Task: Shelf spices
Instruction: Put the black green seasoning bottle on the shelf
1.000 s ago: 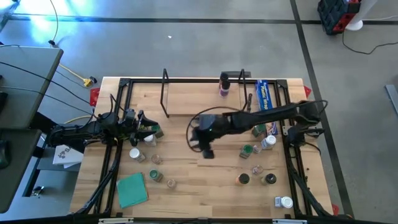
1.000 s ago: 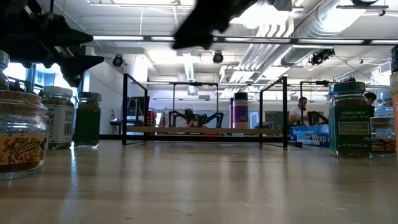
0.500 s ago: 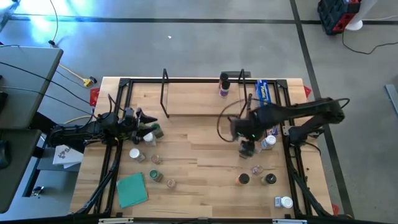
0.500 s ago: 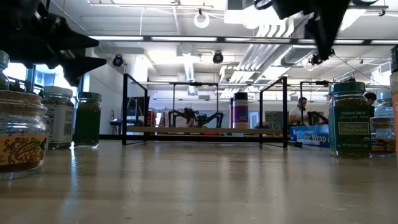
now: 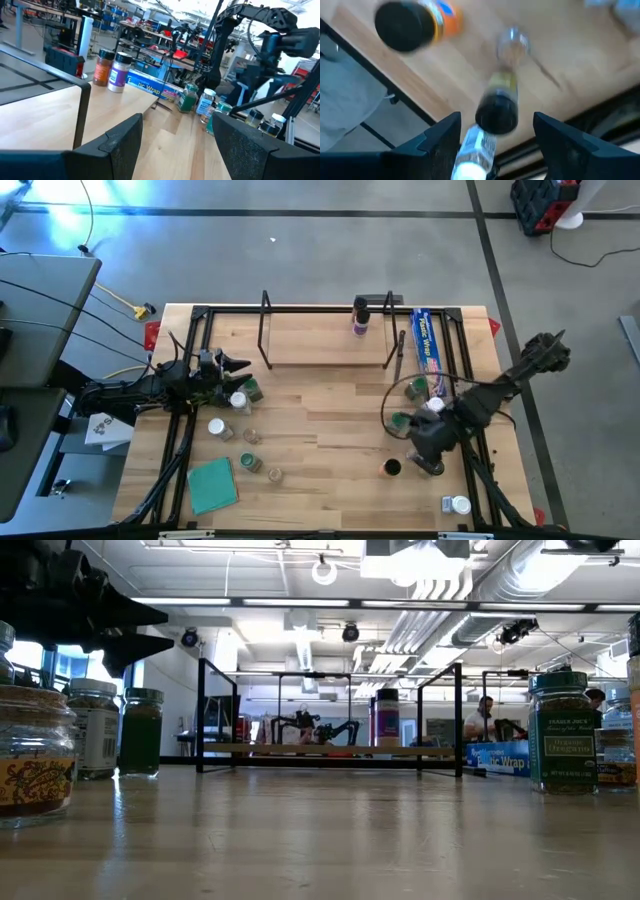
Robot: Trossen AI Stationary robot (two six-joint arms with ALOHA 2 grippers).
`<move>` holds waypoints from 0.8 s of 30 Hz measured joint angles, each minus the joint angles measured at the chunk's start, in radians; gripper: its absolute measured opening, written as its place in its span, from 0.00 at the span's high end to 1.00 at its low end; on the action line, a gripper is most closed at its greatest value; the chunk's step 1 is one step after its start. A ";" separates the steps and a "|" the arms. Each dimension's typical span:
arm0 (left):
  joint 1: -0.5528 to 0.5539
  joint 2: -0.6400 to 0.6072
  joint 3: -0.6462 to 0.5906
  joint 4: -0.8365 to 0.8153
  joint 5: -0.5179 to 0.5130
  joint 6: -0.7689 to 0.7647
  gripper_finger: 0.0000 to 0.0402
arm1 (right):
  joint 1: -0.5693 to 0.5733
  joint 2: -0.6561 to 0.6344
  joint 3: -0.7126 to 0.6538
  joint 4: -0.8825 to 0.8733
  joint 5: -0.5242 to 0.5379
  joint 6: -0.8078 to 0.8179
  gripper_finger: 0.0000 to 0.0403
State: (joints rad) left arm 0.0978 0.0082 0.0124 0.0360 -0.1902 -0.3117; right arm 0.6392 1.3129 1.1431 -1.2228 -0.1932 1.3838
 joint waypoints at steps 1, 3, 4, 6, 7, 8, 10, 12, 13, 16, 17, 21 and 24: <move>0.000 0.000 0.000 0.000 0.000 0.000 0.42 | 0.026 0.004 0.000 0.000 0.001 0.026 0.40; 0.000 0.000 0.000 0.000 0.000 0.000 0.42 | 0.067 0.016 0.000 -0.002 0.026 0.066 0.40; 0.000 0.000 0.000 0.000 0.000 0.000 0.42 | 0.081 0.016 0.000 -0.006 0.054 0.078 0.40; 0.000 0.000 0.000 0.002 0.000 0.000 0.42 | 0.093 0.013 0.000 -0.039 0.132 0.079 0.40; 0.000 0.000 0.000 0.003 0.000 0.000 0.42 | 0.092 0.009 0.000 -0.065 0.168 0.078 0.40; 0.000 0.000 0.000 0.005 -0.001 0.000 0.42 | 0.084 0.002 0.000 -0.089 0.199 0.075 0.40; 0.000 0.000 0.000 0.018 -0.001 0.000 0.42 | 0.053 -0.024 0.000 -0.136 0.243 0.049 0.40; 0.000 0.000 0.000 0.020 -0.001 0.000 0.42 | 0.012 -0.051 0.000 -0.189 0.260 0.000 0.40; 0.000 0.000 0.000 0.018 -0.001 -0.001 0.42 | -0.013 -0.062 0.000 -0.211 0.265 -0.032 0.40; 0.000 0.000 0.000 0.019 -0.001 -0.008 0.42 | -0.084 -0.098 0.000 -0.239 0.286 -0.160 0.40; 0.000 0.000 0.000 0.018 0.000 -0.009 0.42 | -0.106 -0.108 0.000 -0.235 0.301 -0.208 0.40; 0.000 0.000 0.000 0.015 0.000 -0.023 0.42 | -0.164 -0.117 0.000 -0.145 0.282 -0.362 0.40; 0.000 0.000 0.000 0.014 0.000 -0.025 0.42 | -0.134 -0.103 0.000 -0.023 0.235 -0.417 0.40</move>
State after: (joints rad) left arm 0.0978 0.0078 0.0125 0.0498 -0.1905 -0.3363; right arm 0.5053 1.2094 1.1431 -1.2462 0.0420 0.9672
